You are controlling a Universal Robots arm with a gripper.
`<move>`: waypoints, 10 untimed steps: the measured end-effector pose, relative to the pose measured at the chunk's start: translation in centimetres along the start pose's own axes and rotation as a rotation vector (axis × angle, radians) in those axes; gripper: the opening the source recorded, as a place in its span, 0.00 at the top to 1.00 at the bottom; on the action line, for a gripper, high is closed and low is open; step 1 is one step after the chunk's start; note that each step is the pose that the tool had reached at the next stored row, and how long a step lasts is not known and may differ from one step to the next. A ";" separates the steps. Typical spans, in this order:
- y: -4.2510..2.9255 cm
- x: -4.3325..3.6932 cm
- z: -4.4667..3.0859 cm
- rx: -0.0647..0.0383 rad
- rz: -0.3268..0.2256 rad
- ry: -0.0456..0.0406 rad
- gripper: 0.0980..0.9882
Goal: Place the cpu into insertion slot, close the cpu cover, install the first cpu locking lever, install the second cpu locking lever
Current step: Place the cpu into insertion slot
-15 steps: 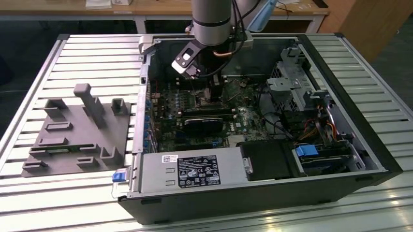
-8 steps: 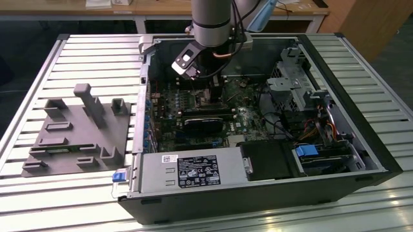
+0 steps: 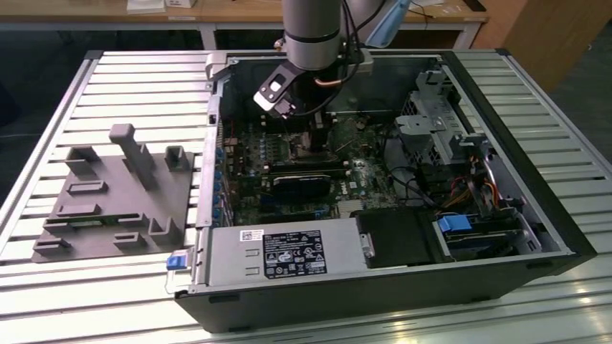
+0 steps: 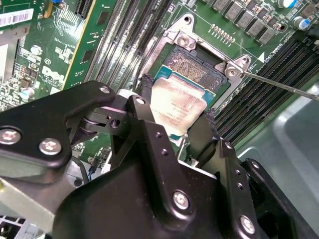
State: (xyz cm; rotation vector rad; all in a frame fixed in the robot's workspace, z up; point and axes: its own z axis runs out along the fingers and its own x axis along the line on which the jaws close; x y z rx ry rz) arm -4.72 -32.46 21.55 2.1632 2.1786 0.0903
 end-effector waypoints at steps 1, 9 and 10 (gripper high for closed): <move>-0.02 0.03 0.05 0.000 0.000 0.0000 0.51; -0.16 0.11 0.51 0.000 0.001 0.0000 0.51; -0.17 0.11 0.55 0.000 0.001 0.0005 0.51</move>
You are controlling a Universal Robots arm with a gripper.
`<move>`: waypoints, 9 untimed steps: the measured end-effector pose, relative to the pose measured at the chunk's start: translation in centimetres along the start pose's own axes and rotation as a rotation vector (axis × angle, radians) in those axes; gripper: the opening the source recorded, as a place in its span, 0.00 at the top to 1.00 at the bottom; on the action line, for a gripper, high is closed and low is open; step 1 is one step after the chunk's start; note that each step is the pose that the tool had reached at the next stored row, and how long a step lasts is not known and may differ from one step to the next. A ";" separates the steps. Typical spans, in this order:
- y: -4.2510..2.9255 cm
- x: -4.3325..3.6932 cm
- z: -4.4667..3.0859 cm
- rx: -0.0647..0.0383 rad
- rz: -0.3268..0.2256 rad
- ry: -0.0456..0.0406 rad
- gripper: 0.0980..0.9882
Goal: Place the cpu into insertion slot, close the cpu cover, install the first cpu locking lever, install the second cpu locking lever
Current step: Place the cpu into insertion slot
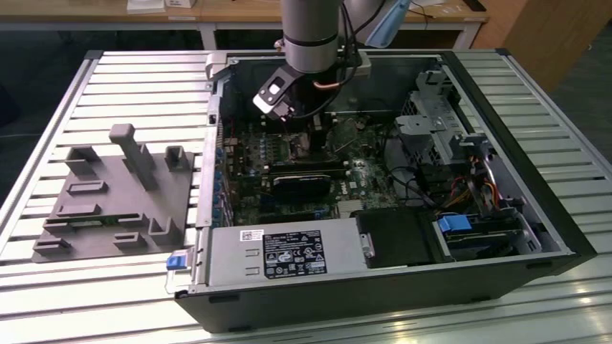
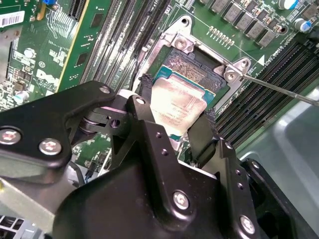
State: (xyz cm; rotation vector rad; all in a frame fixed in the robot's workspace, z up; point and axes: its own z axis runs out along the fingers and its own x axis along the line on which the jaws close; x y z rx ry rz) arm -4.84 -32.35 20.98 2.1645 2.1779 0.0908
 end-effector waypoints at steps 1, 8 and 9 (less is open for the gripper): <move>-0.01 0.00 0.04 0.000 0.000 0.0014 0.51; -0.25 0.01 0.27 0.000 0.001 0.0050 0.51; -0.29 0.01 0.32 0.000 0.001 0.0051 0.51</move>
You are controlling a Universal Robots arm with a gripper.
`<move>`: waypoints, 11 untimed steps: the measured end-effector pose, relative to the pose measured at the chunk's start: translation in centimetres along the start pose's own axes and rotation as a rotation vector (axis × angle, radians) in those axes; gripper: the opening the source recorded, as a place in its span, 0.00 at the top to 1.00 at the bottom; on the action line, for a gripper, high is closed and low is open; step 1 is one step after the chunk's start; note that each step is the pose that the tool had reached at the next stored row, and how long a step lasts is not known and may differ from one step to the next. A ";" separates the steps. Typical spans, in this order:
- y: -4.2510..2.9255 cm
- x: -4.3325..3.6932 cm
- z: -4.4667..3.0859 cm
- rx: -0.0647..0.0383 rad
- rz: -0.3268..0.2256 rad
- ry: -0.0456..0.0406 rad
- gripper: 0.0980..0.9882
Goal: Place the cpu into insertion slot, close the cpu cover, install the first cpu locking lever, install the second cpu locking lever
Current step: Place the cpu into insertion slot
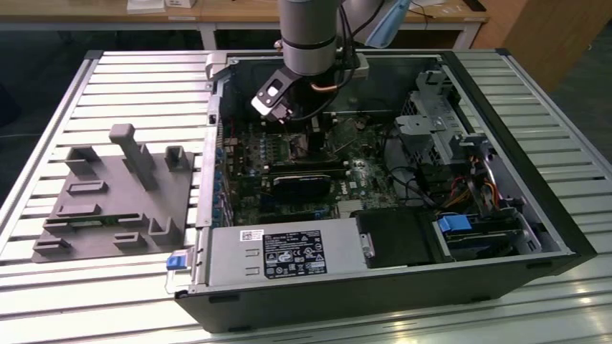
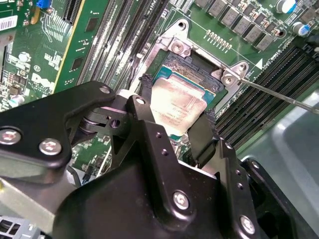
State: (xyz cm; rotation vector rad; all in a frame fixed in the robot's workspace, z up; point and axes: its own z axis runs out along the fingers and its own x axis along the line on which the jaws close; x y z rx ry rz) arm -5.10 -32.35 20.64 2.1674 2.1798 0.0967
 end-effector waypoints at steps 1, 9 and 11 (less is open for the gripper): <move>-0.01 0.00 0.07 0.000 0.000 0.0000 0.51; -0.20 0.02 0.60 0.000 0.002 0.0012 0.51; -0.25 0.04 0.68 0.000 0.003 0.0021 0.51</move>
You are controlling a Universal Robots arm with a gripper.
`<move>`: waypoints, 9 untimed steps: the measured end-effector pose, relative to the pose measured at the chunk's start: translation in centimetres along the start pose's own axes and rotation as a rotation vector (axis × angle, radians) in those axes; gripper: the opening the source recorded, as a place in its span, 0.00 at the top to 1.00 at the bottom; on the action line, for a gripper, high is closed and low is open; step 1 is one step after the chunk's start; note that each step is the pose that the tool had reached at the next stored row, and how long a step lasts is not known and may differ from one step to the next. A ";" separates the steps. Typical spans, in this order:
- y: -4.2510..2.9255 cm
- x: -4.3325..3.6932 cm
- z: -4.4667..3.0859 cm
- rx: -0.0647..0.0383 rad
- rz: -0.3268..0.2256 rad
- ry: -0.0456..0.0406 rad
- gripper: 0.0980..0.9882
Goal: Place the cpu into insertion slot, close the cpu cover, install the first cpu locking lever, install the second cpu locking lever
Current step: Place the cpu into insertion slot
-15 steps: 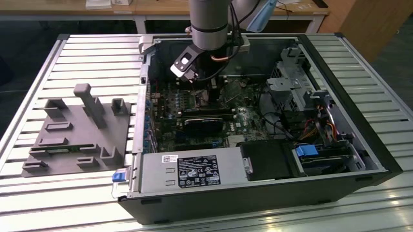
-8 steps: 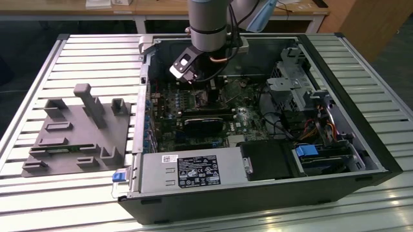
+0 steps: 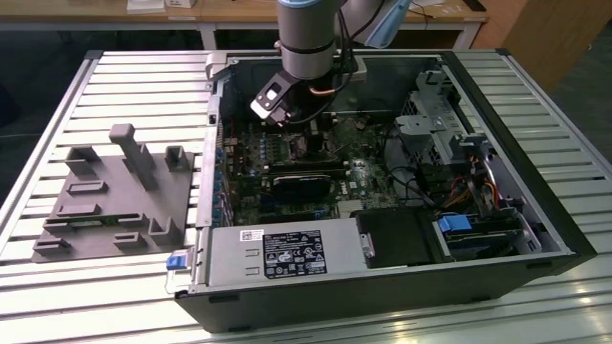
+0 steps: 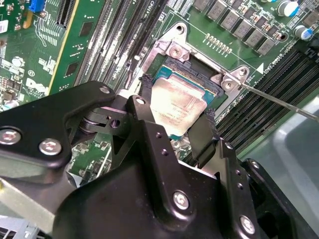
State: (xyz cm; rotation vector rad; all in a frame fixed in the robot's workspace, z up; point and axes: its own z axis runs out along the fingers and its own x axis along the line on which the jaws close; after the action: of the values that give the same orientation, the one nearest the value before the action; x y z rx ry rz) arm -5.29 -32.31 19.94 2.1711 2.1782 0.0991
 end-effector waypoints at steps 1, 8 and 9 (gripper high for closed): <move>-0.02 0.01 0.04 0.000 0.000 0.0004 0.51; -0.15 0.21 0.31 0.000 0.002 0.0007 0.51; -0.17 0.25 0.33 0.000 0.002 0.0007 0.51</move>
State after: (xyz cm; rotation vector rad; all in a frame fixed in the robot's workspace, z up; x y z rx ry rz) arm -5.42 -32.06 19.59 2.1735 2.1766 0.1000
